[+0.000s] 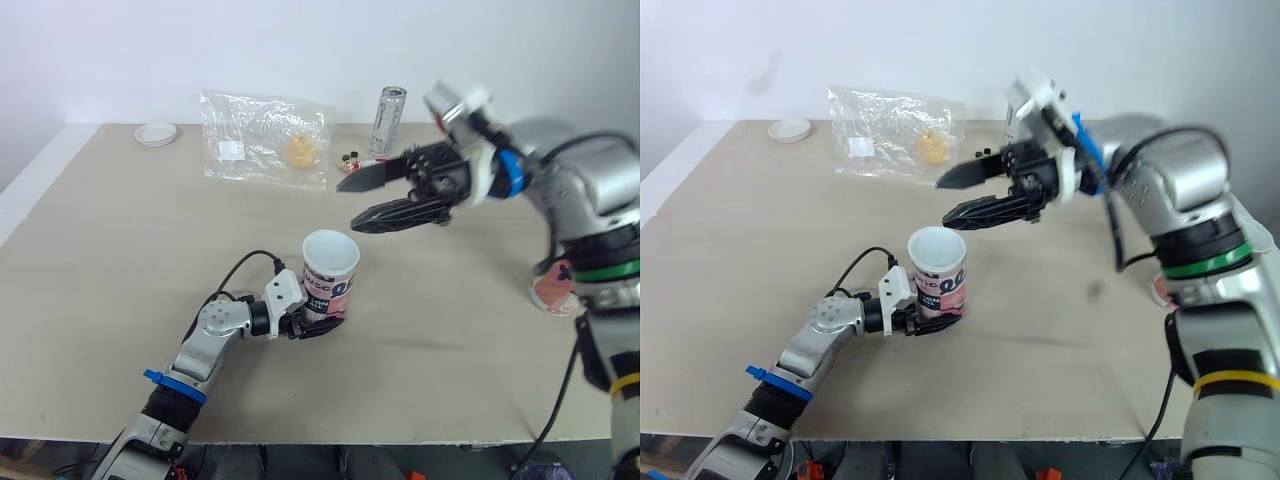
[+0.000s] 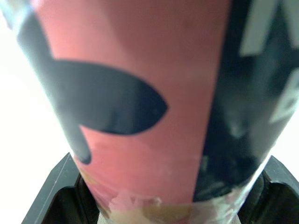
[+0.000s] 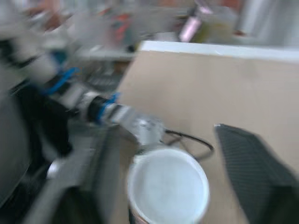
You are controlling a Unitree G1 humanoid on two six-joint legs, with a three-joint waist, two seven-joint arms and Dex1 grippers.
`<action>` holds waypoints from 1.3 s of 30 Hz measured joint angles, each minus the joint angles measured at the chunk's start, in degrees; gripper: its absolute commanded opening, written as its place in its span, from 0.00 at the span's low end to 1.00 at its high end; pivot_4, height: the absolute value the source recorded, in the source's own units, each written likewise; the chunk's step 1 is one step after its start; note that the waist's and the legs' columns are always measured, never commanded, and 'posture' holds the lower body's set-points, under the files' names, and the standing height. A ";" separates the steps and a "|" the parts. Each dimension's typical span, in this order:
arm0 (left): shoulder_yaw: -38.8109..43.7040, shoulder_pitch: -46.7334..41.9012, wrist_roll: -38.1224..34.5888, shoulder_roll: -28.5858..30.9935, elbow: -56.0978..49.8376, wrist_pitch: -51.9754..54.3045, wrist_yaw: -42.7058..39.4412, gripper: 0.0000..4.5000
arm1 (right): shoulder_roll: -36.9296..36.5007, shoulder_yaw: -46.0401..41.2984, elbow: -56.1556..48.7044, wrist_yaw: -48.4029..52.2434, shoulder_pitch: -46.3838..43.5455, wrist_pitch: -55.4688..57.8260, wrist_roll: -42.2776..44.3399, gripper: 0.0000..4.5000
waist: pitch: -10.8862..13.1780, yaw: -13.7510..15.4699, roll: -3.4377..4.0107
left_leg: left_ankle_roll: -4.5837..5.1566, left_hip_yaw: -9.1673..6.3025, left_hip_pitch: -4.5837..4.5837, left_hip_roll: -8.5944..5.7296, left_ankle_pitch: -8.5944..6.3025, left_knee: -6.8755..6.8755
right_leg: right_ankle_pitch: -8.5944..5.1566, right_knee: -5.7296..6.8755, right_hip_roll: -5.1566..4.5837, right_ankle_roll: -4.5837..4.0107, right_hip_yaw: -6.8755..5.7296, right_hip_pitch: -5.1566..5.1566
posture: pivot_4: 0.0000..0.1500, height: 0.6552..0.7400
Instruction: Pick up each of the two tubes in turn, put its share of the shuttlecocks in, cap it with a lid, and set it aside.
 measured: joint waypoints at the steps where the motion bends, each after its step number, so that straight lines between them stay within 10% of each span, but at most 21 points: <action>1: 0.02 0.00 -0.01 0.15 -0.08 -0.02 -0.06 0.69 | 1.39 -1.11 -1.12 -2.71 2.52 0.99 -1.07 0.33 | 0.00 0.00 0.00 | 0.00 -0.03 -0.01 0.00 0.00 -0.01 | -0.01 0.02 0.04 0.01 0.00 -0.01 | 1.00 1.00; 4: 0.00 -0.02 -0.02 0.30 -0.23 -0.02 -0.21 0.69 | 3.60 -2.17 -3.93 -6.58 4.98 1.91 -2.85 0.01 | 0.02 0.00 0.04 | 0.00 -0.10 -0.03 0.01 0.00 -0.06 | -0.04 0.03 0.10 0.04 0.00 -0.03 | 1.00 1.00; 39: -0.06 0.02 -0.01 0.29 0.13 -0.07 0.35 0.69 | 5.27 3.19 -13.22 0.57 1.64 9.43 -21.13 0.01 | -0.03 -0.07 0.05 | 0.00 -0.12 0.03 0.02 0.00 -0.05 | -0.05 0.02 0.12 0.03 -0.02 0.01 | 1.00 1.00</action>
